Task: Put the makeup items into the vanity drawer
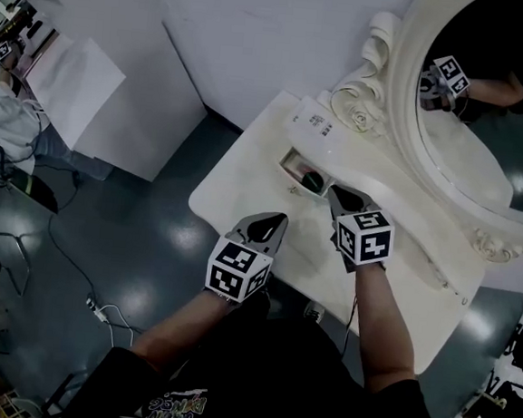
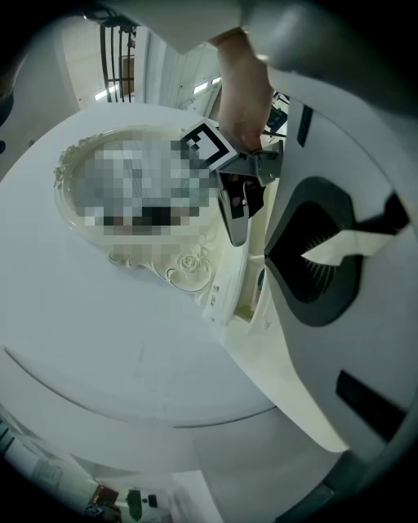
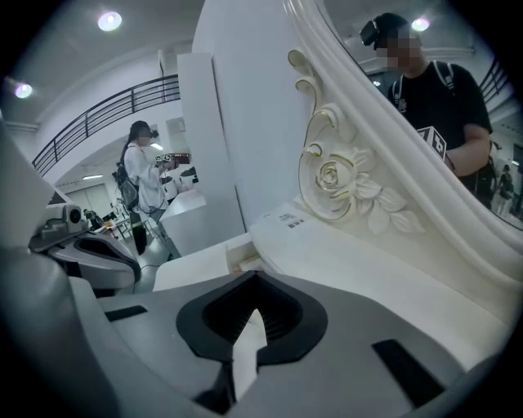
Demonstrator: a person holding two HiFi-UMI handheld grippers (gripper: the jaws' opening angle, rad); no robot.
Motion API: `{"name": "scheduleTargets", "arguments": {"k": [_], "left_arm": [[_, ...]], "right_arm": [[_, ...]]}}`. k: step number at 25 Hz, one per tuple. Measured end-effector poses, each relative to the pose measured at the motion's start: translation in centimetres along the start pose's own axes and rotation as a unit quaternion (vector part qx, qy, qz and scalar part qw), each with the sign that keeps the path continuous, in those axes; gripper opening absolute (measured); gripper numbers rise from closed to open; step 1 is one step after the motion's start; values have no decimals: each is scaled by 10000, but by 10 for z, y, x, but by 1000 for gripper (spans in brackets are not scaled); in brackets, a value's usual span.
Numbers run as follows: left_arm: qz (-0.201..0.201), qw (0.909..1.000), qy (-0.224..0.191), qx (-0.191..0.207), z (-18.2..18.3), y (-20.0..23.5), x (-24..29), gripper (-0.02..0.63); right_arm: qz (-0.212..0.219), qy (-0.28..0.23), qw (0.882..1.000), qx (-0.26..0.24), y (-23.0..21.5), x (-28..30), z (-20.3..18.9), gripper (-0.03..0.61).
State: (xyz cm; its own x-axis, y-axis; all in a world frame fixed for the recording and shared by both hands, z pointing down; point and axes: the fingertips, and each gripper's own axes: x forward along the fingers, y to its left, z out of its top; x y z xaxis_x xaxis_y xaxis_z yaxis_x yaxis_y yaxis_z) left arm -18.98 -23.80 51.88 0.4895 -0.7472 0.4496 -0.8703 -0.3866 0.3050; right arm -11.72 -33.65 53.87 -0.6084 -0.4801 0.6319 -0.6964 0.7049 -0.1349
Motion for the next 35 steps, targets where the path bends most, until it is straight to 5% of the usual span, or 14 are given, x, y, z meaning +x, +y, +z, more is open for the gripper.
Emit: {"name": "scheduleTargets", "arguments": {"k": [35], "left_arm": [[-185,9985,-301,422,-5,-174,-32,8]], "right_arm": [[-122,-1278,9912,315,8,-244,-66,29]]}}
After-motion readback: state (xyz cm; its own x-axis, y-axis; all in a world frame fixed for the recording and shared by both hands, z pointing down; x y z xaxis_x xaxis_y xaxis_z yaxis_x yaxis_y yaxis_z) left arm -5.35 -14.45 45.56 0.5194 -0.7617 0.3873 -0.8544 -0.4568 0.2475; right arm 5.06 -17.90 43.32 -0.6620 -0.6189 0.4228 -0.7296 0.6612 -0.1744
